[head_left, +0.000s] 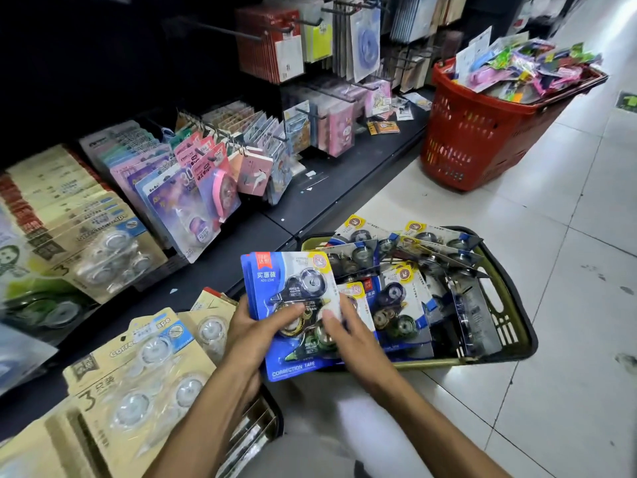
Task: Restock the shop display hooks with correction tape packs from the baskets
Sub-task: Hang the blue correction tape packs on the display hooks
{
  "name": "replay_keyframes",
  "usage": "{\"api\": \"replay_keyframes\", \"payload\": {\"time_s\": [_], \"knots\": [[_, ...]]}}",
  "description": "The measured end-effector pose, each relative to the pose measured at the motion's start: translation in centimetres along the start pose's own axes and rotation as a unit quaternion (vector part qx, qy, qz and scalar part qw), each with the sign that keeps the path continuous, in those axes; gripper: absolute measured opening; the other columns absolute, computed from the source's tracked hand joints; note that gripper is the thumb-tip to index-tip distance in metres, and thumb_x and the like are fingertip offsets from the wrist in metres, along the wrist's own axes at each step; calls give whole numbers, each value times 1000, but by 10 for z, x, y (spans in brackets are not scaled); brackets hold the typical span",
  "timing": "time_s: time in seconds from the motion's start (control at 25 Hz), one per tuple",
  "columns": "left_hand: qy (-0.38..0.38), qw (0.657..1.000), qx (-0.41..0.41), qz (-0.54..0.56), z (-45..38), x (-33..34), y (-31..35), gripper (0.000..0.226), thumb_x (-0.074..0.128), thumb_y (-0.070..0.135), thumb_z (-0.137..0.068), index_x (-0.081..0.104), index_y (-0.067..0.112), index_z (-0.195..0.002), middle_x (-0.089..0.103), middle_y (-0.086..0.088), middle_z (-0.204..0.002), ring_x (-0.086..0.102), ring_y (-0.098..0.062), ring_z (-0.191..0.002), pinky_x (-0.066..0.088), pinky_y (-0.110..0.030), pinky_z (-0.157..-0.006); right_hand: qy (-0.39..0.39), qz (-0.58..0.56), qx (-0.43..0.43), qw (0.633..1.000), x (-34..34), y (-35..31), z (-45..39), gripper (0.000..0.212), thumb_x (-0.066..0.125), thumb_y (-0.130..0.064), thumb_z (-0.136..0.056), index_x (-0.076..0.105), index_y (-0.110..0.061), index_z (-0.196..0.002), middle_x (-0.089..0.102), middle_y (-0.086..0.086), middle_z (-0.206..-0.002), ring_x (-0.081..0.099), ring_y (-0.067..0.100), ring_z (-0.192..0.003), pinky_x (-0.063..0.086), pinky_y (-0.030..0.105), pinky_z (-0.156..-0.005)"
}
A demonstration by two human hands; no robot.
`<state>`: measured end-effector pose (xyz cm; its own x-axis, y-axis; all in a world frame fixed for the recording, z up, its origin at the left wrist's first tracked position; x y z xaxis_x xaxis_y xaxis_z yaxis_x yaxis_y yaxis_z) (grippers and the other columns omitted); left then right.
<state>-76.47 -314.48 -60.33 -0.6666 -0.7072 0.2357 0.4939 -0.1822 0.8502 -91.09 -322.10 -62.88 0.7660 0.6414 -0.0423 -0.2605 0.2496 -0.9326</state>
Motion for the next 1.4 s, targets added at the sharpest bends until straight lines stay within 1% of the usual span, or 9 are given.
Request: {"api": "replay_keyframes", "payload": {"time_s": [0.08, 0.2, 0.4, 0.56, 0.68, 0.88, 1.0, 1.2, 1.4], "knots": [[33, 999, 28, -25, -2, -8, 9, 48, 86, -1, -71, 63, 12, -111, 78, -13, -99, 75, -37, -86, 63, -50, -69, 40, -13, 78, 996, -19, 17, -9, 50, 37, -55, -104, 52, -27, -143, 54, -12, -140, 50, 6, -124, 37, 30, -104], [60, 996, 55, -33, -7, -24, 23, 47, 88, 3, -70, 63, 15, -108, 78, -8, -99, 76, -33, -87, 63, -50, -73, 175, 161, 152, 959, -77, 56, -32, 49, 62, -35, -97, 51, -7, -135, 60, 9, -132, 55, 22, -110, 42, 31, -88], [72, 995, 68, 2, -8, -34, 28, 44, 84, 0, -75, 63, 11, -112, 77, -14, -103, 74, -31, -83, 62, -49, -75, 133, 121, 255, 950, -81, 116, -83, 78, 92, -31, -61, 54, -4, -124, 66, 11, -121, 65, 28, -105, 55, 43, -95], [79, 995, 65, 3, -8, -41, 27, 39, 82, 0, -77, 65, 13, -110, 77, -15, -104, 74, -35, -89, 61, -55, -81, 167, 128, 229, 950, -79, 113, -88, 75, 95, -45, -44, 65, -10, -104, 69, 11, -112, 68, 27, -95, 58, 42, -90], [84, 994, 66, 6, -10, -46, 27, 46, 83, 2, -76, 64, 10, -116, 77, -12, -103, 74, -38, -95, 59, -60, -85, 198, 34, 193, 960, -83, 93, -69, 36, 90, -12, -69, 61, -15, -91, 73, 9, -101, 69, 23, -88, 58, 43, -88], [89, 993, 75, -13, -10, -42, 29, 42, 87, 6, -74, 64, 15, -107, 78, -9, -98, 76, -26, -81, 63, -44, -72, 295, -161, 55, 940, -131, 33, -23, 28, 74, -2, -84, 63, -4, -110, 73, 20, -107, 71, 20, -73, 61, 35, -68], [66, 995, 75, -6, -9, -20, 25, 46, 90, 17, -71, 63, 14, -108, 78, -7, -97, 77, -21, -77, 62, -35, -60, 216, -286, -27, 933, -130, -15, 3, 24, 67, -7, -88, 65, -5, -113, 74, 18, -106, 73, 22, -76, 61, 42, -76], [-41, 999, 28, 1, -5, 15, 9, 68, 98, 33, -59, 64, 15, -116, 77, -13, -109, 74, -35, -96, 59, -52, -86, 89, -98, -61, 989, -41, -41, 10, 25, 65, -15, -96, 64, -15, -121, 76, 4, -110, 72, 22, -99, 58, 39, -87], [22, 994, 50, -91, -8, -18, 31, 46, 91, 11, -68, 66, 15, -107, 78, -6, -91, 74, -19, -70, 59, -32, -60, 55, -32, 26, 998, -25, -7, -13, 34, 48, -43, -104, 70, -21, -116, 73, -10, -109, 67, 4, -97, 52, 21, -81]]}}
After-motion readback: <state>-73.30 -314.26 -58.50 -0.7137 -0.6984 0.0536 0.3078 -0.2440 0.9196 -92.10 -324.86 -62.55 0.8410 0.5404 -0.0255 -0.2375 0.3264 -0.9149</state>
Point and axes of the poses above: each hand's wrist, its own z-axis away from the middle knuckle, its own x-axis out of the palm, y = z × x, the point moved 7 cm from there along -z, towards the middle knuckle
